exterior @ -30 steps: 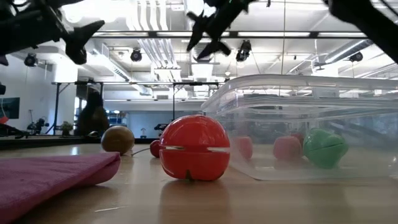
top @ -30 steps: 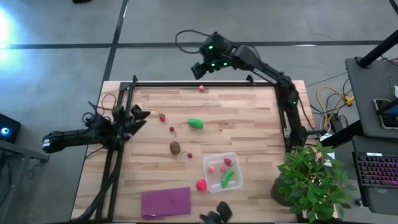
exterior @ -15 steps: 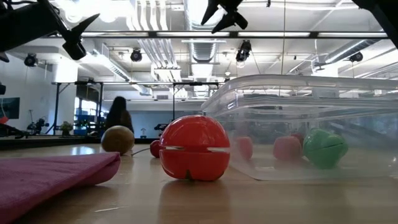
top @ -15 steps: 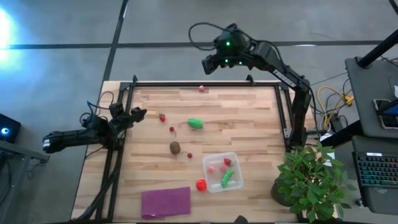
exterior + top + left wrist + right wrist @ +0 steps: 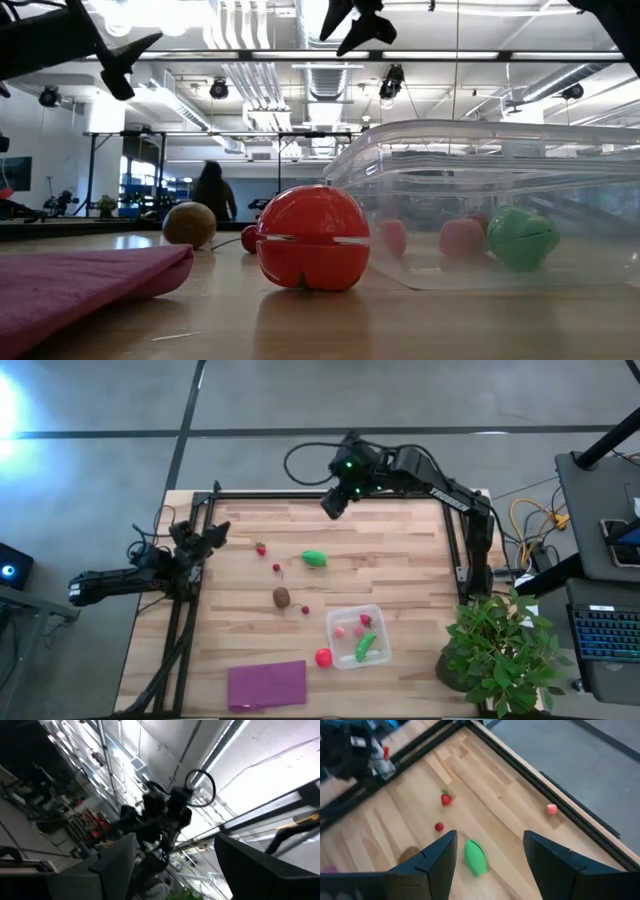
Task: Pick and placing Produce into tupperware
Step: Put the red tomato into the transparent container
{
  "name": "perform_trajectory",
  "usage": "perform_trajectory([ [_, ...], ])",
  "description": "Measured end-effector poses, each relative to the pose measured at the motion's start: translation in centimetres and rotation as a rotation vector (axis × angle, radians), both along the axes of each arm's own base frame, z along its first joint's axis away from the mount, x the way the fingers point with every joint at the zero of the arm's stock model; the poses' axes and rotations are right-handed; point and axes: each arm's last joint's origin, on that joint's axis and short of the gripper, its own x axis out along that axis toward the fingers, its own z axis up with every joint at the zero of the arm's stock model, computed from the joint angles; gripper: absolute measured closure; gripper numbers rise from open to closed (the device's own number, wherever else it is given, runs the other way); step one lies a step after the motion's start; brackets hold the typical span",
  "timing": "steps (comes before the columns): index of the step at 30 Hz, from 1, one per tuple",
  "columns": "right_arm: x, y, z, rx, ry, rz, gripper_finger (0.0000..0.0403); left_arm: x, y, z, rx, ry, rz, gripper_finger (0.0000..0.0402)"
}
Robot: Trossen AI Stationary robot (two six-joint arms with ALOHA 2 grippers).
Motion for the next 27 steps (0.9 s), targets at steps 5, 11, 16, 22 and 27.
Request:
perform_trajectory([
  [5,0.1,3.9,-1.4,0.014,0.186,0.283,0.0183,0.1,0.0,-0.1,0.123,0.070,0.084,0.0146],
  [11,2.3,9.8,-4.2,-0.024,0.326,0.545,0.0183,0.2,-0.2,-0.2,0.170,0.089,0.033,0.0146],
  [16,3.5,12.8,-5.8,-0.024,0.371,0.578,0.0183,0.7,-0.2,-0.7,0.183,0.156,-0.011,0.0146],
  [22,3.0,12.9,-5.2,0.055,0.344,0.413,0.0183,1.8,-0.3,1.0,0.225,0.472,-0.092,0.0146],
  [27,1.8,14.2,-4.4,0.043,0.358,0.386,0.0183,2.5,-0.3,3.3,0.380,0.804,-0.142,0.0146],
])
